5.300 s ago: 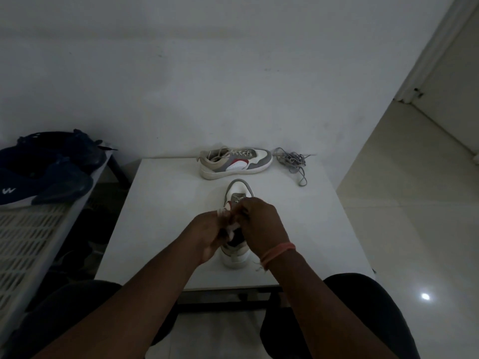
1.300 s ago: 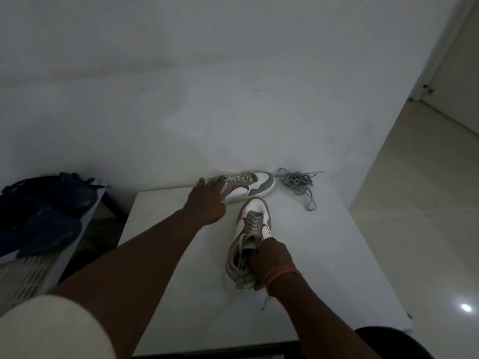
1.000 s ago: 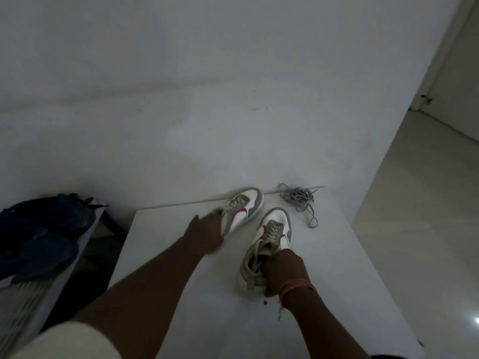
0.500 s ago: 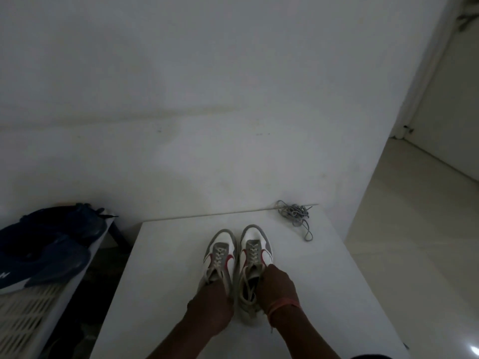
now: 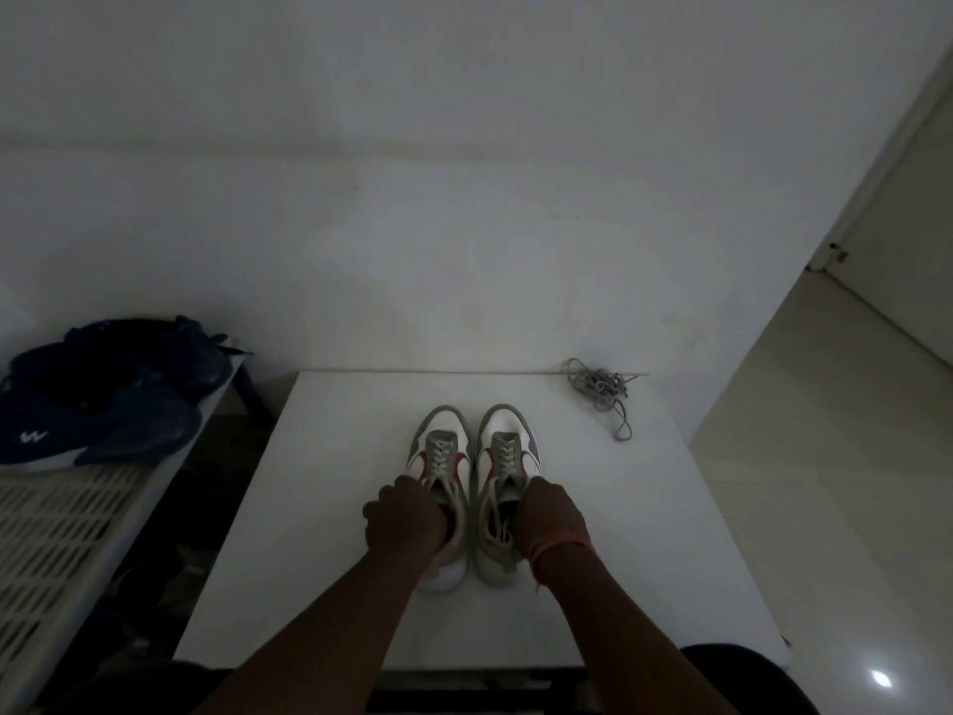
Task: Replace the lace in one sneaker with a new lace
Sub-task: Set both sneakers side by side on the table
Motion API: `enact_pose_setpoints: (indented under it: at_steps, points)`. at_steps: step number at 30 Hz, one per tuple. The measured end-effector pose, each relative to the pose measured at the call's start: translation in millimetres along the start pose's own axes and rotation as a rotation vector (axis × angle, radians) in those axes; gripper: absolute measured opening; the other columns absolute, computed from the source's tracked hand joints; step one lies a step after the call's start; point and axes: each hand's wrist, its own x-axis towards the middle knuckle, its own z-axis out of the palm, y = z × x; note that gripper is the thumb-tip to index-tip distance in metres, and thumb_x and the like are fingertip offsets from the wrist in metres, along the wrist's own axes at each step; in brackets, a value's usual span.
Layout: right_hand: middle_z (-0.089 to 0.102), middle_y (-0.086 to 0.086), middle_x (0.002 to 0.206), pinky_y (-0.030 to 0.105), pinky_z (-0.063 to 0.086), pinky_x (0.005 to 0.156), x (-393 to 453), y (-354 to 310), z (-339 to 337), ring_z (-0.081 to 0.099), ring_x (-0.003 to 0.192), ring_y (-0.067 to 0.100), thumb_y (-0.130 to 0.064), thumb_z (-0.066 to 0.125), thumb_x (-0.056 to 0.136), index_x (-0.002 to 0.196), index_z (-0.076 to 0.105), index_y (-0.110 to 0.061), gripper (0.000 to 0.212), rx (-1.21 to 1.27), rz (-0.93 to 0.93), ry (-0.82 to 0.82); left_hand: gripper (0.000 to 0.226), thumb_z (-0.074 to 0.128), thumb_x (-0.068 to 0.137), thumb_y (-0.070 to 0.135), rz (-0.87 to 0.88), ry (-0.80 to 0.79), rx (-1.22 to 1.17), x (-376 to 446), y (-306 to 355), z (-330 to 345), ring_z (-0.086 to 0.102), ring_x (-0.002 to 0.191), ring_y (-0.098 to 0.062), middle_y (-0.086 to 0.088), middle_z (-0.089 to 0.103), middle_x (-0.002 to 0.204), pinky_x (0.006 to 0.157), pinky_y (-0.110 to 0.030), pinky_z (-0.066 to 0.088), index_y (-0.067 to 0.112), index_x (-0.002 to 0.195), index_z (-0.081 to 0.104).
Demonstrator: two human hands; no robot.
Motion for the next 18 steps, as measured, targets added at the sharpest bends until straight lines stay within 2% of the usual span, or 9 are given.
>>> enact_pose_setpoints:
  at_steps: [2, 4, 5, 8, 11, 15, 18]
  points:
    - [0.065, 0.01, 0.111, 0.041, 0.055, 0.09, -1.8, -2.8, -1.1, 0.065, 0.1, 0.028, -0.027, 0.049, 0.096, 0.113, 0.059, -0.014, 0.023, -0.012, 0.006, 0.018, 0.036, 0.052, 0.095, 0.035, 0.08, 0.05, 0.12, 8.5, 0.8, 13.6, 0.065, 0.09, -0.037, -0.015, 0.065, 0.103, 0.075, -0.038, 0.05, 0.001, 0.104, 0.062]
    - [0.06, 0.012, 0.117, 0.039, 0.052, 0.093, -4.9, -6.6, -2.7, 0.062, 0.107, 0.031, -0.026, 0.047, 0.099, 0.12, 0.055, -0.011, 0.027, -0.025, 0.017, 0.022, 0.049, 0.033, 0.098, 0.042, 0.037, 0.028, 0.17, 8.6, 2.5, 18.1, 0.064, 0.1, -0.035, -0.012, 0.063, 0.112, 0.082, -0.038, 0.05, 0.004, 0.114, 0.06]
    - [0.058, 0.013, 0.12, 0.039, 0.05, 0.093, -5.9, -7.3, -3.4, 0.061, 0.11, 0.032, -0.025, 0.046, 0.1, 0.122, 0.054, -0.011, 0.028, -0.027, 0.019, 0.013, 0.051, 0.031, 0.099, 0.045, -0.02, 0.02, 0.12, 6.8, 2.7, 16.6, 0.062, 0.107, -0.035, -0.012, 0.061, 0.119, 0.087, -0.038, 0.049, 0.006, 0.12, 0.057]
    - [0.06, 0.012, 0.121, 0.039, 0.05, 0.092, -5.6, -8.6, -3.1, 0.062, 0.11, 0.031, -0.026, 0.044, 0.1, 0.123, 0.053, -0.011, 0.029, -0.042, 0.017, 0.017, 0.048, 0.05, 0.098, 0.046, -0.175, -0.034, -0.079, 8.3, 4.1, 9.1, 0.057, 0.116, -0.035, -0.016, 0.054, 0.13, 0.092, -0.041, 0.046, 0.01, 0.129, 0.049]
    - [0.064, 0.011, 0.119, 0.038, 0.051, 0.091, -5.3, -10.8, -2.4, 0.064, 0.108, 0.03, -0.028, 0.044, 0.1, 0.124, 0.053, -0.01, 0.031, -0.061, 0.01, 0.038, 0.052, 0.057, 0.095, 0.045, -0.254, -0.065, -0.126, 8.2, 7.0, 3.2, 0.056, 0.117, -0.033, -0.016, 0.052, 0.133, 0.094, -0.041, 0.045, 0.01, 0.132, 0.047]
    - [0.067, 0.011, 0.117, 0.035, 0.05, 0.088, -0.7, -17.7, -1.5, 0.065, 0.108, 0.03, -0.028, 0.044, 0.101, 0.117, 0.058, -0.01, 0.028, -0.001, 0.029, 0.06, 0.045, 0.051, 0.099, 0.043, -0.179, -0.006, -0.036, 9.7, 10.0, 8.6, 0.055, 0.118, -0.037, -0.016, 0.052, 0.132, 0.093, -0.041, 0.047, 0.01, 0.129, 0.047]
    - [0.066, 0.01, 0.116, 0.036, 0.052, 0.088, 6.6, -23.9, 2.3, 0.066, 0.107, 0.03, -0.03, 0.044, 0.1, 0.118, 0.059, -0.009, 0.031, -0.015, 0.027, 0.074, 0.04, 0.044, 0.1, 0.041, -0.12, 0.055, 0.087, 15.8, 10.4, 15.7, 0.058, 0.111, -0.034, -0.013, 0.055, 0.125, 0.087, -0.039, 0.048, 0.009, 0.124, 0.05]
